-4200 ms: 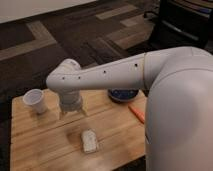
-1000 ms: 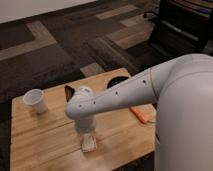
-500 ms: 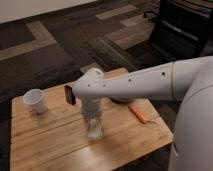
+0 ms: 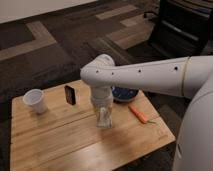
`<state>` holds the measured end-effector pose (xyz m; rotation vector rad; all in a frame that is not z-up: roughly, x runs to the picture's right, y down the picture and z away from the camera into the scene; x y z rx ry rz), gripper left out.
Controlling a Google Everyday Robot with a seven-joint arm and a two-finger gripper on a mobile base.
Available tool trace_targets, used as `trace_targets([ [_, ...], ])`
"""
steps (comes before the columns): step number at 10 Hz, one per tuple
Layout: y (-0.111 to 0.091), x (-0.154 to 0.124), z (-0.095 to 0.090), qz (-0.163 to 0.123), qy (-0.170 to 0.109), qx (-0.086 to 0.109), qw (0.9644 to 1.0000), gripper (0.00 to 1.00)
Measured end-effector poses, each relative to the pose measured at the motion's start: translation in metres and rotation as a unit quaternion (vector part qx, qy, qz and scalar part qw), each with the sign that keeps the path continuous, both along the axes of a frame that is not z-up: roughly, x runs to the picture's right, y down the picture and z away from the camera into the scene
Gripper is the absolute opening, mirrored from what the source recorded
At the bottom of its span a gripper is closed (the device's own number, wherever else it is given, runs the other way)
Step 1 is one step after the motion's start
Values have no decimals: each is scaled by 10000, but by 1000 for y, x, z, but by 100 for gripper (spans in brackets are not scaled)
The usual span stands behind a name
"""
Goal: Place the white sponge in the ceramic bowl
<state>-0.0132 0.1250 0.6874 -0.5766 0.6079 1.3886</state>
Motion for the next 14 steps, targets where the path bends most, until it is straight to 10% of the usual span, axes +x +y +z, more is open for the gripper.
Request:
trace_targets([
  [6, -1, 1, 0, -26, 21, -3, 10000, 18],
  [14, -90, 122, 52, -493, 940, 333, 9938, 18],
])
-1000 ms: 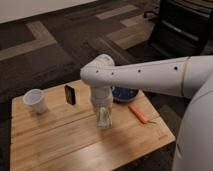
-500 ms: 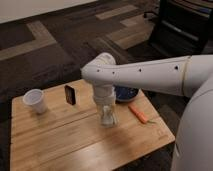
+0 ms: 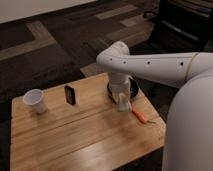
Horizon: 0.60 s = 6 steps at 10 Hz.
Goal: Place the white sponge in the ceramic bowl
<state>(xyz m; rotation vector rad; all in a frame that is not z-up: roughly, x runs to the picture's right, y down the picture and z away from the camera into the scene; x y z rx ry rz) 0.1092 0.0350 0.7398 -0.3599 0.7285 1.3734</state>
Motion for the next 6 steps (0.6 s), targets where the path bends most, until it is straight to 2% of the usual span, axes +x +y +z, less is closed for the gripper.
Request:
trace_targets([
  [3, -37, 23, 30, -468, 21, 97, 9989, 18],
  [6, -62, 22, 66, -973, -239, 202, 9948, 18],
])
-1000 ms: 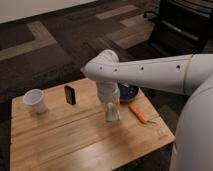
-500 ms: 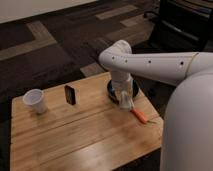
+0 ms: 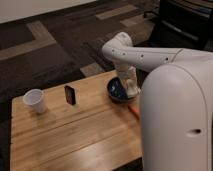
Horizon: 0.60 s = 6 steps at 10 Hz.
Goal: Place the white sponge in the ceramic bowl
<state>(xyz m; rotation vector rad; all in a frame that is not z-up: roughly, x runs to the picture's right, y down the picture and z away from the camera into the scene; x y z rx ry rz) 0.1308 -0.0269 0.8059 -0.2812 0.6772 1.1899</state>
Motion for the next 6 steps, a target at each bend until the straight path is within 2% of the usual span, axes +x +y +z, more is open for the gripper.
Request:
trace_targets([
  [3, -16, -18, 33, -347, -394, 230, 9984, 18],
  [4, -17, -24, 38, -395, -502, 276, 9976, 18],
  [5, -13, -33, 42, -419, -617, 282, 9968, 23],
  [6, -12, -35, 43, -408, -637, 278, 9967, 24],
])
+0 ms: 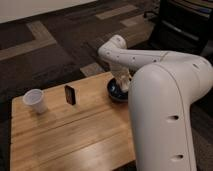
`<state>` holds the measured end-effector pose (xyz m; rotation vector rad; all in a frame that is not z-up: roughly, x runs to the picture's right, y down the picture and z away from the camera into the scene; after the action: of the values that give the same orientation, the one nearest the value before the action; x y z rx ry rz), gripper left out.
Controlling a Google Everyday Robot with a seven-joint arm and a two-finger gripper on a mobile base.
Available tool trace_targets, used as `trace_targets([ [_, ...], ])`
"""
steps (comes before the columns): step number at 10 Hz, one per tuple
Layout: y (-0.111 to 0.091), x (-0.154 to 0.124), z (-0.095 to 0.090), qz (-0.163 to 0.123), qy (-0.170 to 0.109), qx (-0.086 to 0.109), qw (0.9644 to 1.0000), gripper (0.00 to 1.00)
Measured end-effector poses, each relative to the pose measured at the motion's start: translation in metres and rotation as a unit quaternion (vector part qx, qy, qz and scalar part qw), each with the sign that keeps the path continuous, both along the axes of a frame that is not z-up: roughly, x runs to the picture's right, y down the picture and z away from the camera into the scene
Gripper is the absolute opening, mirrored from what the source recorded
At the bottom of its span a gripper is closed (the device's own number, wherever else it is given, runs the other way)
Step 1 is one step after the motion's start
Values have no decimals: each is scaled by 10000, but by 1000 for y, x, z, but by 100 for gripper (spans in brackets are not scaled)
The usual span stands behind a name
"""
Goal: Place the white sponge in the ceramic bowl
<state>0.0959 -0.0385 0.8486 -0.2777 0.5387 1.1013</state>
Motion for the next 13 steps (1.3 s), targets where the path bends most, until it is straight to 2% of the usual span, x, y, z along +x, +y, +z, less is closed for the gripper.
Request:
trace_targets([
  [7, 0, 0, 0, 13, 8, -3, 10000, 24],
  [10, 0, 1, 0, 16, 10, -2, 10000, 19],
  [13, 0, 1, 0, 17, 12, -3, 10000, 53],
])
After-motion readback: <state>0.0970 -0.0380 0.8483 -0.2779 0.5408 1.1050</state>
